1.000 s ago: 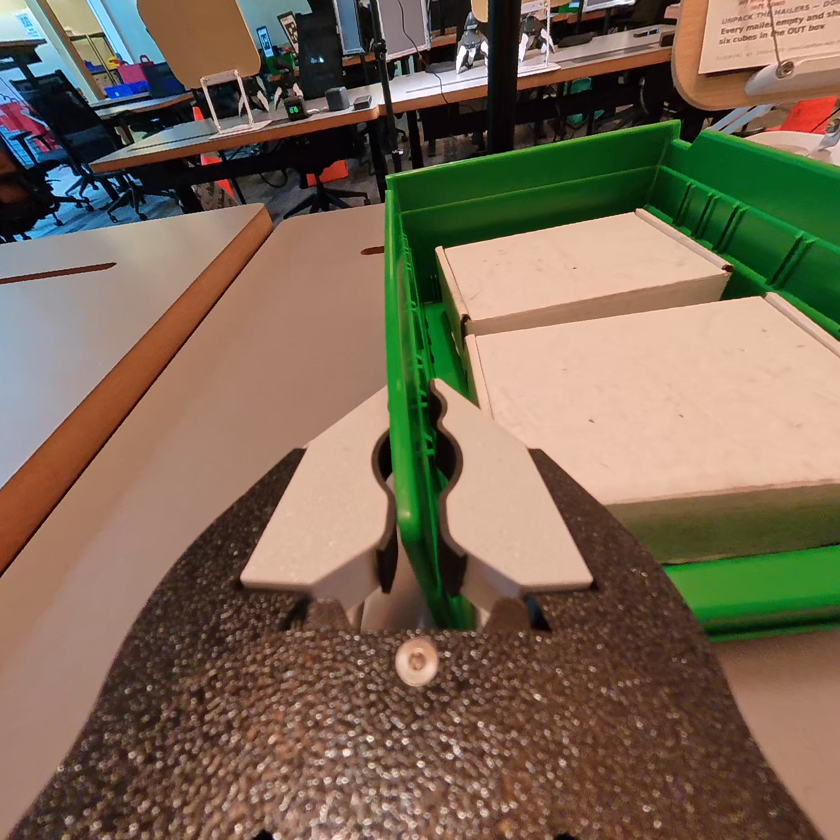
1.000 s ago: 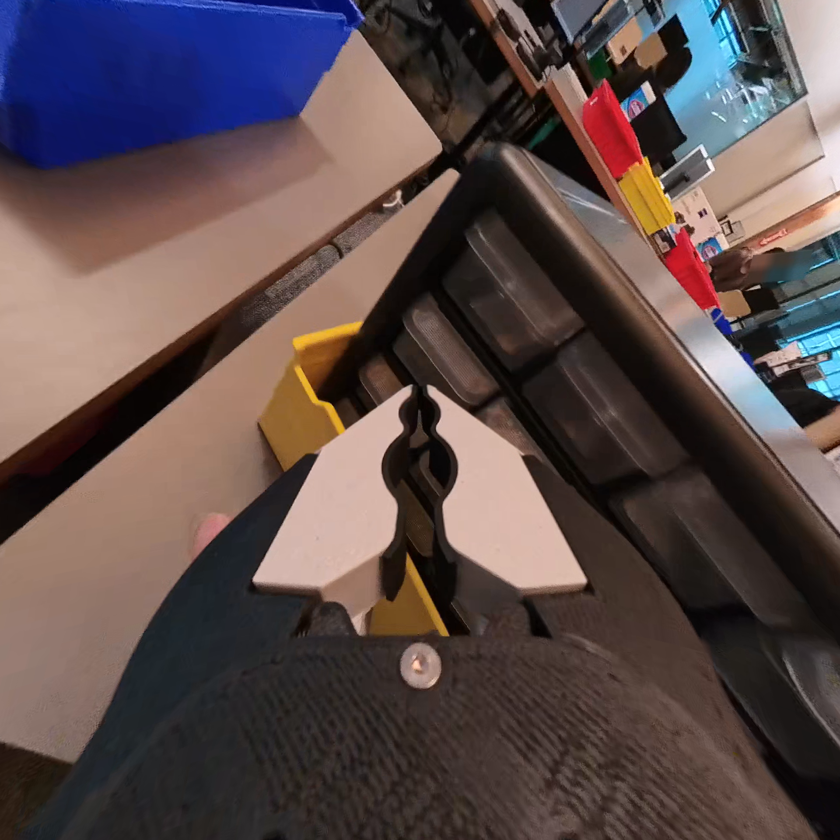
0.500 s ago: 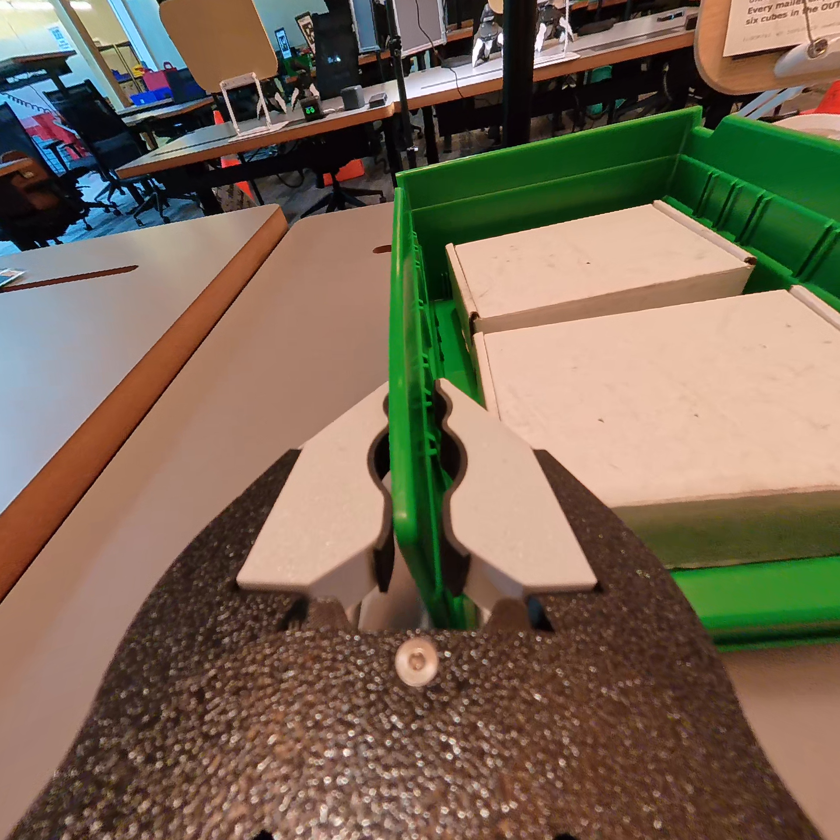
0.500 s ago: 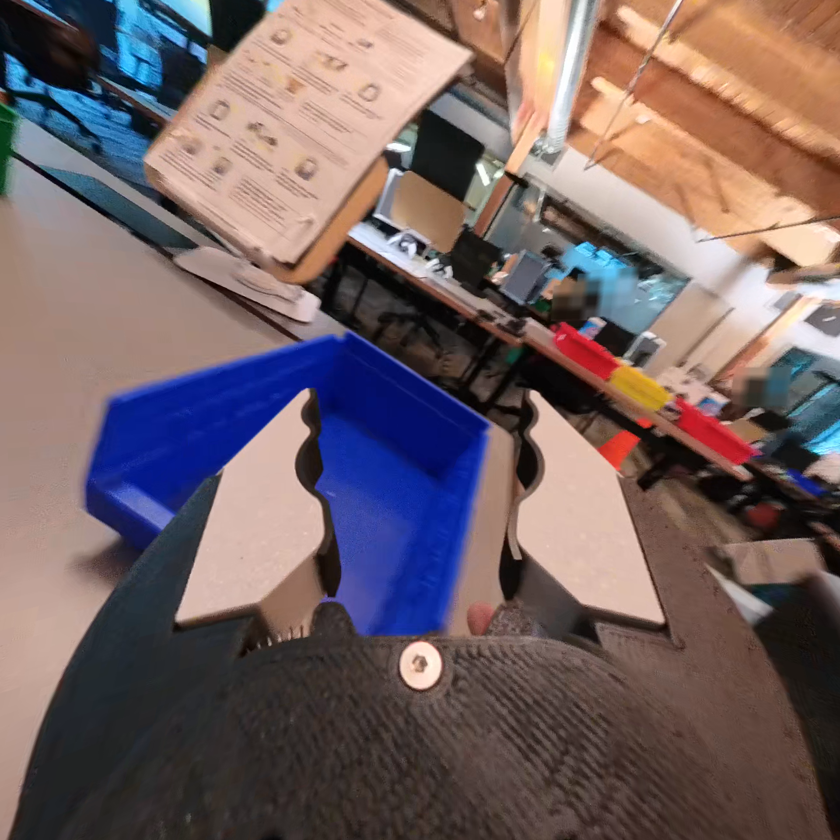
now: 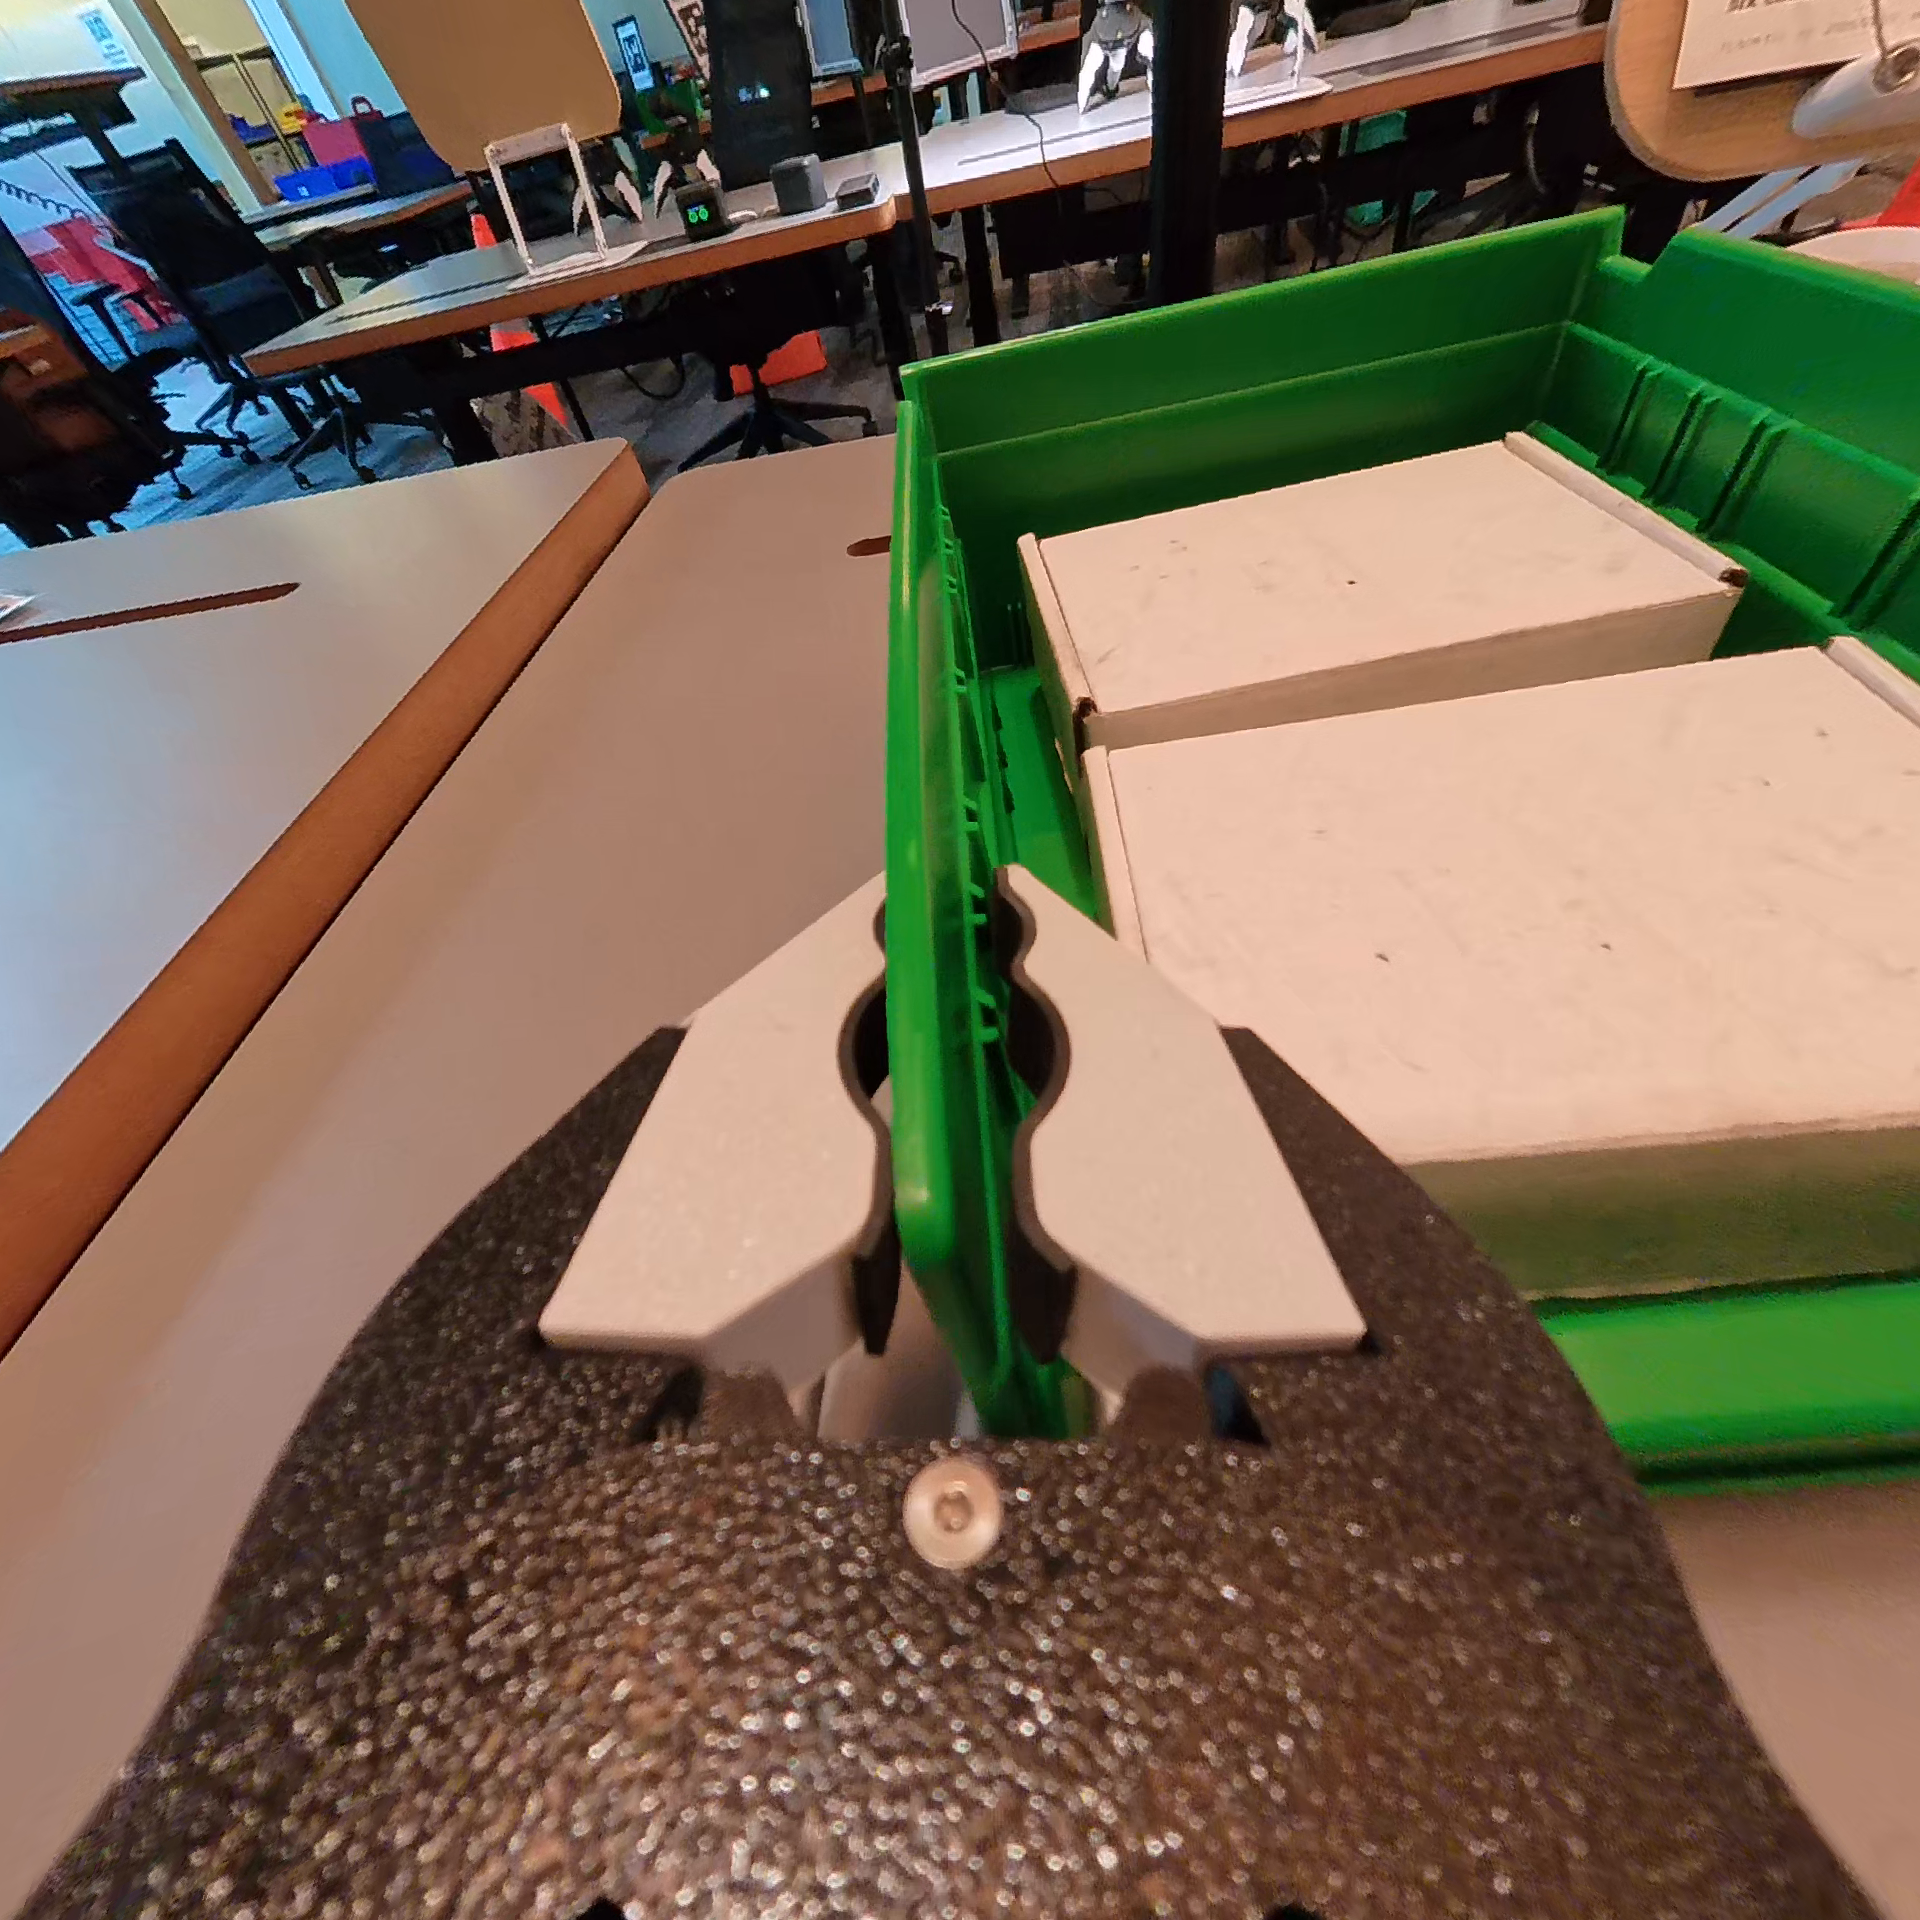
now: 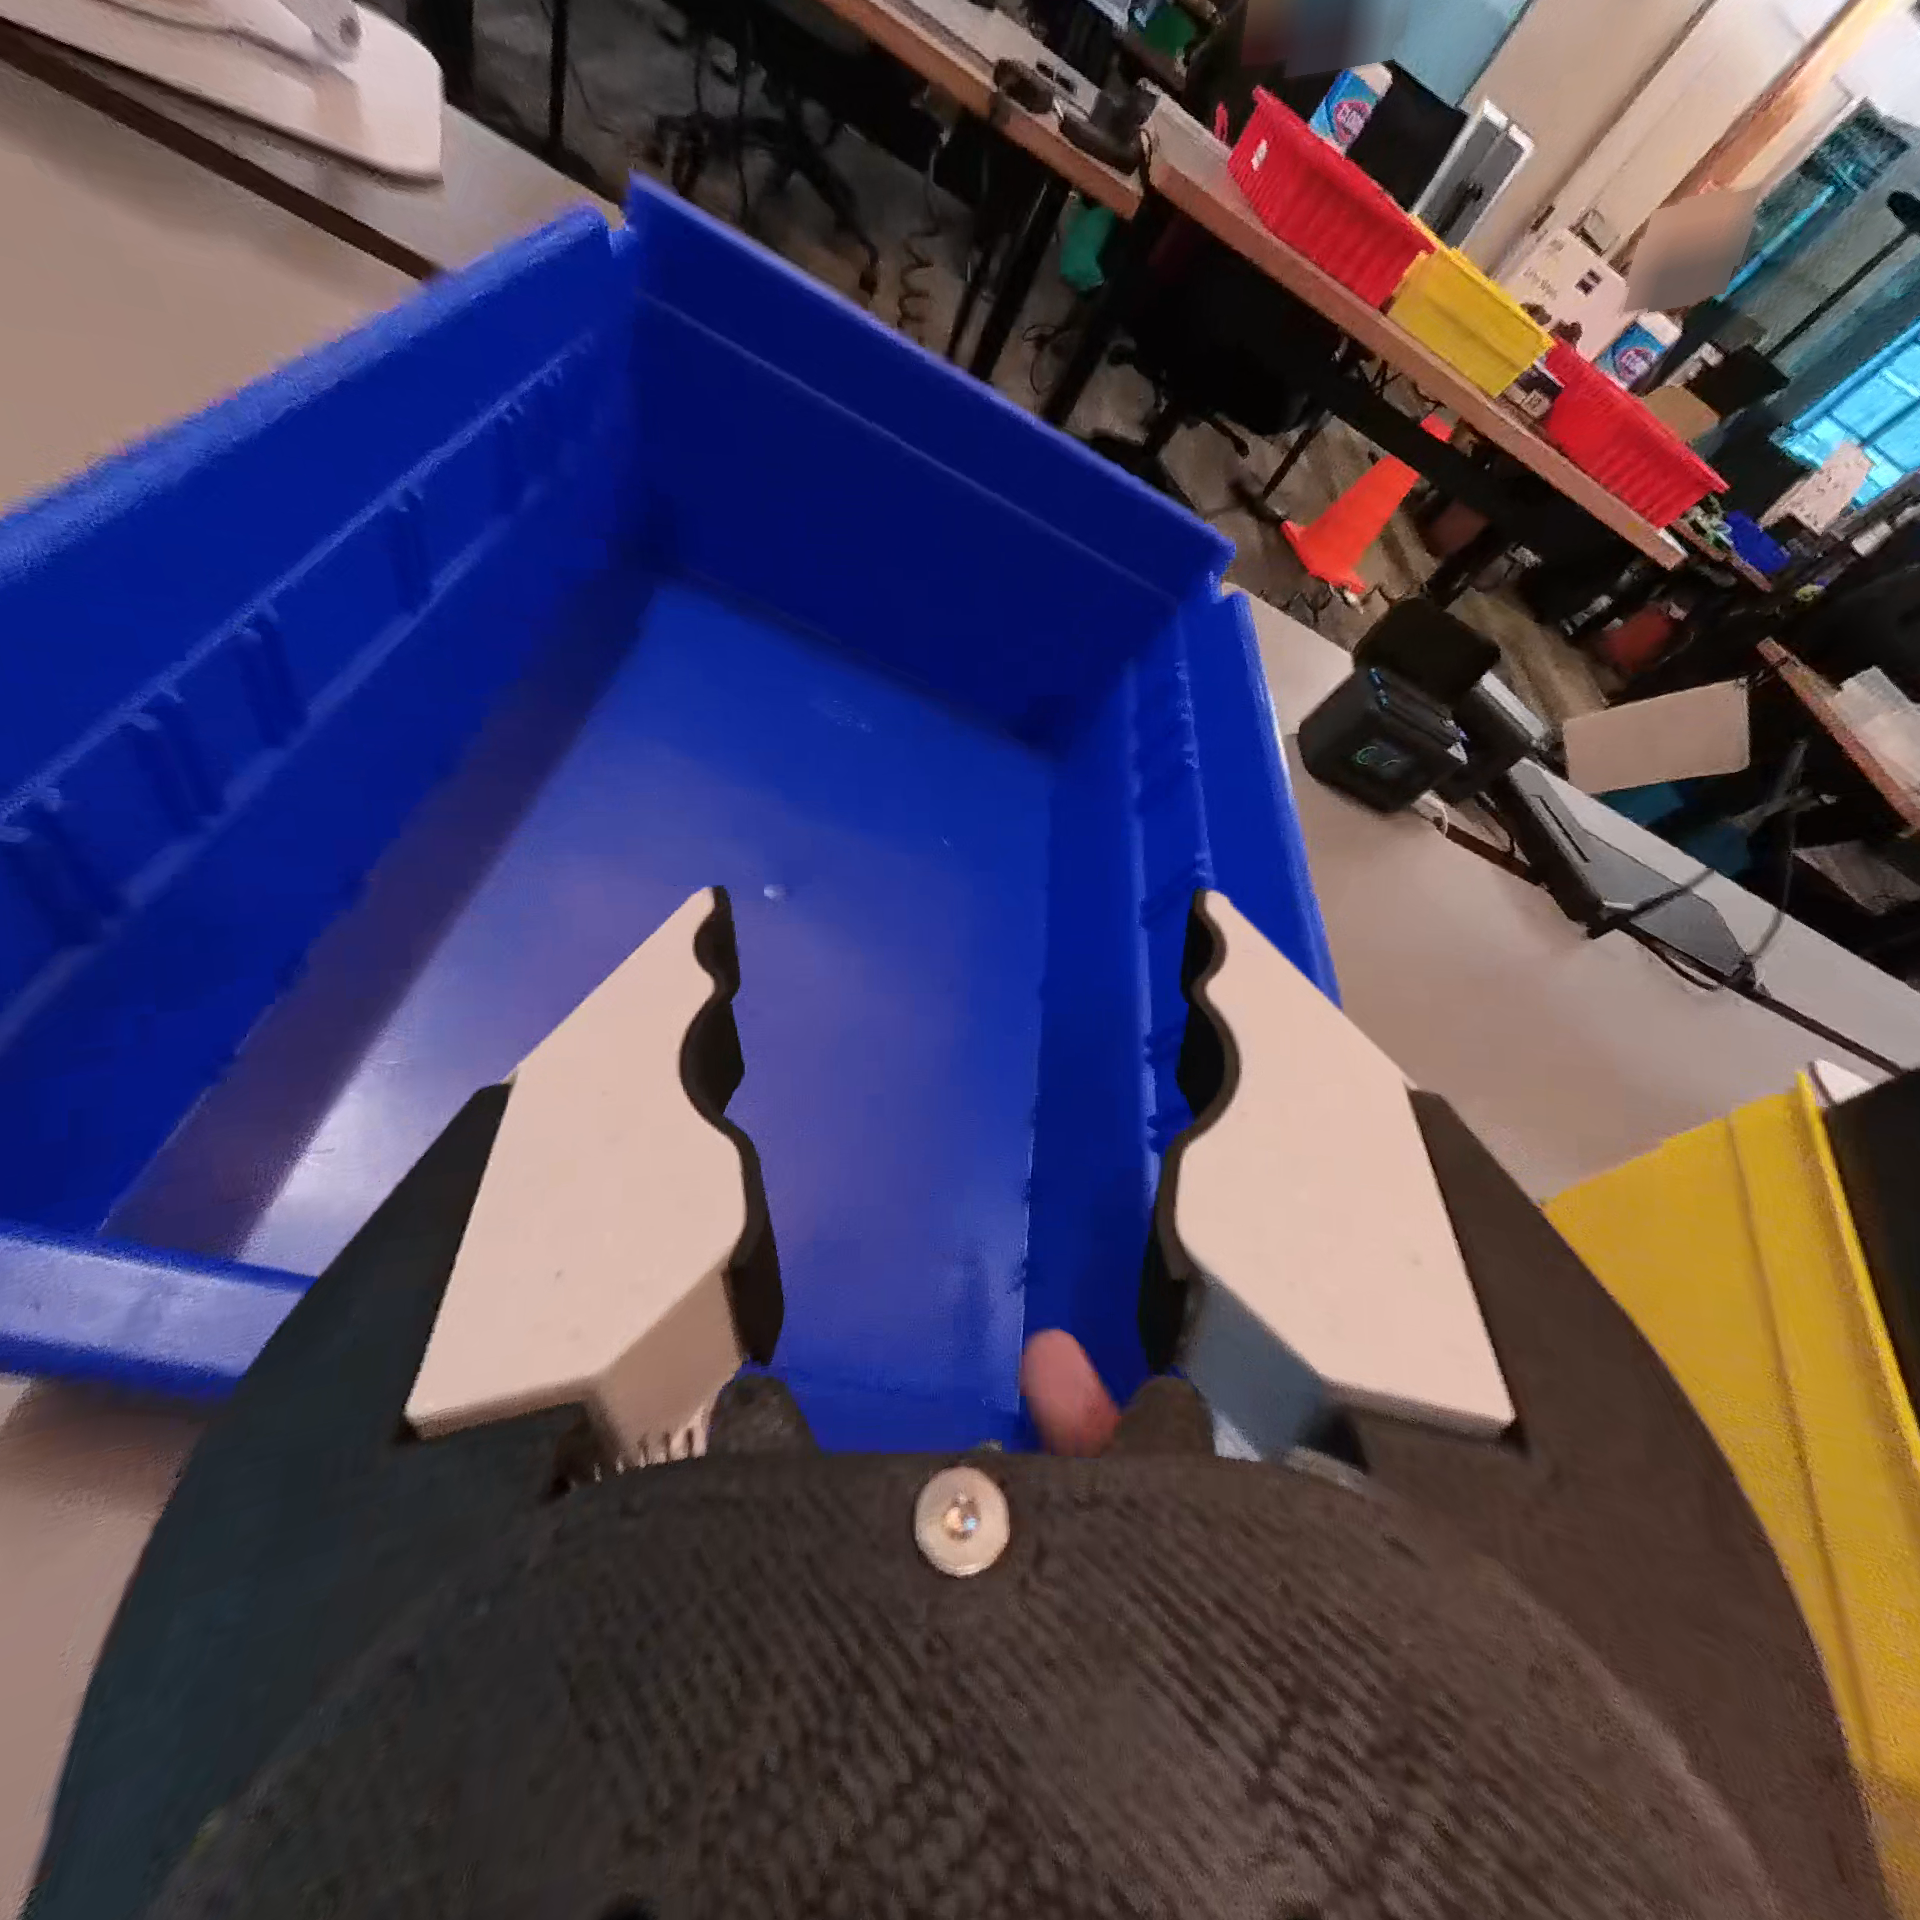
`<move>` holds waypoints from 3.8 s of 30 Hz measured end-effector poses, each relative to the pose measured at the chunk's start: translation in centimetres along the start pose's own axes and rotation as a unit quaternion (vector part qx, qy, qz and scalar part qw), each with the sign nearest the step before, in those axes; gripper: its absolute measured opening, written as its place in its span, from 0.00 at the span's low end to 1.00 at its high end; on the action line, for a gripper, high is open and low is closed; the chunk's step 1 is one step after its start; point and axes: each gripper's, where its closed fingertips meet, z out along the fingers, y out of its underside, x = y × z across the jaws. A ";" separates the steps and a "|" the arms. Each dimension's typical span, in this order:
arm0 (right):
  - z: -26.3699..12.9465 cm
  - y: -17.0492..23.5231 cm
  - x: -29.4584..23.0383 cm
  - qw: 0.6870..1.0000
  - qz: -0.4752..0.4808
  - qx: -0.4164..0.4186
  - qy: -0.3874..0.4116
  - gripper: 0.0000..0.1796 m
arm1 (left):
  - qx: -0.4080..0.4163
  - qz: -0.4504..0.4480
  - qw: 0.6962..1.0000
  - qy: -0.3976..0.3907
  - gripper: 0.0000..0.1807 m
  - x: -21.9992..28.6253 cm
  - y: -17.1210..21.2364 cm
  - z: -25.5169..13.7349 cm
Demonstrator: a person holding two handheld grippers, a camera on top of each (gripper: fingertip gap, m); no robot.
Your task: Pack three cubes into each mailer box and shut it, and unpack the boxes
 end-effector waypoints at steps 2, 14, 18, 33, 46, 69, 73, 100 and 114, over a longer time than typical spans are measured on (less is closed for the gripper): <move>0.4 1.1 0.5 0.999 -0.020 -0.029 0.016 0.47 | -0.005 0.004 1.000 -0.007 0.07 -0.1 0.1 0.1; -1.7 -1.6 3.1 0.993 0.065 0.095 0.029 0.32 | -0.014 0.012 1.000 -0.016 0.08 -0.2 0.4 0.2; -1.7 -1.6 2.6 0.994 0.036 0.097 0.024 0.32 | -0.021 0.013 1.000 -0.018 0.08 -0.2 0.6 0.3; -1.6 -2.3 3.0 0.983 0.099 0.151 0.028 0.29 | -0.049 0.024 0.999 0.000 0.06 0.4 1.4 0.8; -2.5 -3.1 2.1 0.989 0.007 0.147 0.024 0.30 | -0.050 0.025 0.998 0.000 0.06 0.4 1.4 0.8; -5.9 -1.8 14.9 0.969 -0.057 0.238 -0.030 0.17 | -0.064 -0.011 0.997 0.042 0.06 0.8 1.6 1.1; -6.8 -0.8 15.3 0.962 -0.026 0.250 -0.109 0.16 | -0.039 0.045 0.998 -0.028 0.16 0.1 0.9 0.6; -2.2 4.4 12.2 0.967 -0.193 0.125 -0.109 0.19 | 0.084 0.001 0.983 -0.161 0.45 -1.4 -2.1 -4.7; -2.4 8.0 11.5 0.948 -0.260 0.073 -0.169 0.22 | 0.089 0.004 0.983 -0.158 0.45 -1.0 -2.2 -4.5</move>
